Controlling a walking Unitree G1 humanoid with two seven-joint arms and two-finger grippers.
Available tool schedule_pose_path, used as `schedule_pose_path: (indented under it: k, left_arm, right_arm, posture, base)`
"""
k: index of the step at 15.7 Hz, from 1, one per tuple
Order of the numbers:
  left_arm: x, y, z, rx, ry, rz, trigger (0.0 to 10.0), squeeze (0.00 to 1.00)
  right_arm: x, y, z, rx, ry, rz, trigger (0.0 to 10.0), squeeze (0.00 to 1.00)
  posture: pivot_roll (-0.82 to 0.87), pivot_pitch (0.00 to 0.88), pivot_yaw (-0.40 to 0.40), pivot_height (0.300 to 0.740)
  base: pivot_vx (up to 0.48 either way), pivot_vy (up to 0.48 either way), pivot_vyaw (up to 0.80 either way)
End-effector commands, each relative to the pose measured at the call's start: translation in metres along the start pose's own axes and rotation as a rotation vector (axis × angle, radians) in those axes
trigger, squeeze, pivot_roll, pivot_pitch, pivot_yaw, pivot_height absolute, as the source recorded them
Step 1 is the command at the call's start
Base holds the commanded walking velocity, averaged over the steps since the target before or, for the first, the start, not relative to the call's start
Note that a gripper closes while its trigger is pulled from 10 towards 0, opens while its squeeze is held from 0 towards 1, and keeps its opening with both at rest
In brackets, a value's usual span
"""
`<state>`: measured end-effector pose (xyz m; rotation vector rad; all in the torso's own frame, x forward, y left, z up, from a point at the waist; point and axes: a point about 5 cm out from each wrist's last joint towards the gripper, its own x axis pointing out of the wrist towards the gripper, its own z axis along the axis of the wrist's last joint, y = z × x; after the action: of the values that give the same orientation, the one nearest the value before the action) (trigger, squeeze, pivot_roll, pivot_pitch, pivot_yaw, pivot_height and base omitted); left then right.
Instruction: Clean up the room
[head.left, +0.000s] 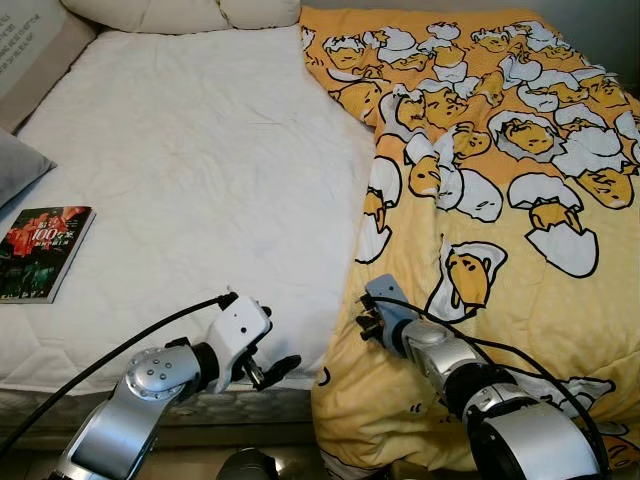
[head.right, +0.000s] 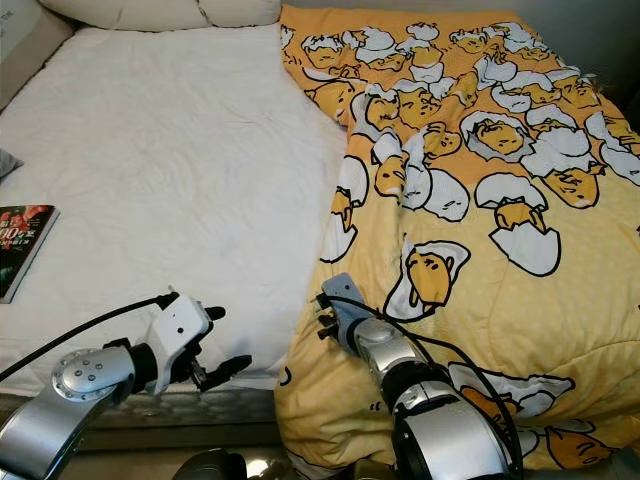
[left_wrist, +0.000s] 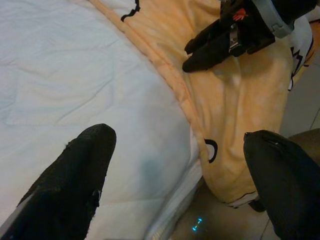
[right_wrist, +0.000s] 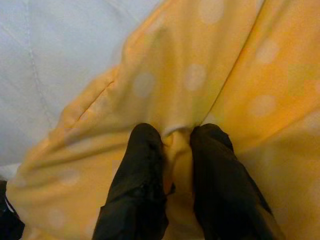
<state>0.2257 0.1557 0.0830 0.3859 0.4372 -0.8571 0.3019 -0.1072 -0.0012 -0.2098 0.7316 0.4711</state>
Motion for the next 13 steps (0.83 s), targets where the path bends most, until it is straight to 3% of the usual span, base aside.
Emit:
schedule_pose_path:
  k: [1,7,10,13]
  left_arm:
    - [-0.003,0.0,0.002,0.015,0.002,0.004,10.0,0.17]
    - [-0.004,0.001,0.001,0.012,0.004,0.011,10.0,0.17]
    - [-0.005,0.003,0.0,0.012,0.006,0.017,10.0,0.16]
    - [-0.005,0.003,0.0,0.012,0.007,0.019,10.0,0.17]
  right_arm:
    - [-0.001,0.001,-0.017,0.046,0.057,0.004,0.0,0.0]
    - [-0.003,-0.006,-0.002,0.163,-0.063,0.042,0.0,0.0]
    - [-0.009,-0.011,0.006,0.216,-0.147,0.228,0.0,0.0]
    - [-0.017,-0.012,0.012,0.19,-0.203,0.414,0.0,0.0]
  posture:
    - [0.13,0.089,-0.003,0.74]
    - [0.13,0.095,0.001,0.74]
    - [0.13,0.097,0.002,0.74]
    - [0.13,0.097,0.003,0.74]
  base:
    - [0.0,0.0,0.0]
    - [0.0,0.0,0.0]
    - [0.0,0.0,0.0]
    - [0.0,0.0,0.0]
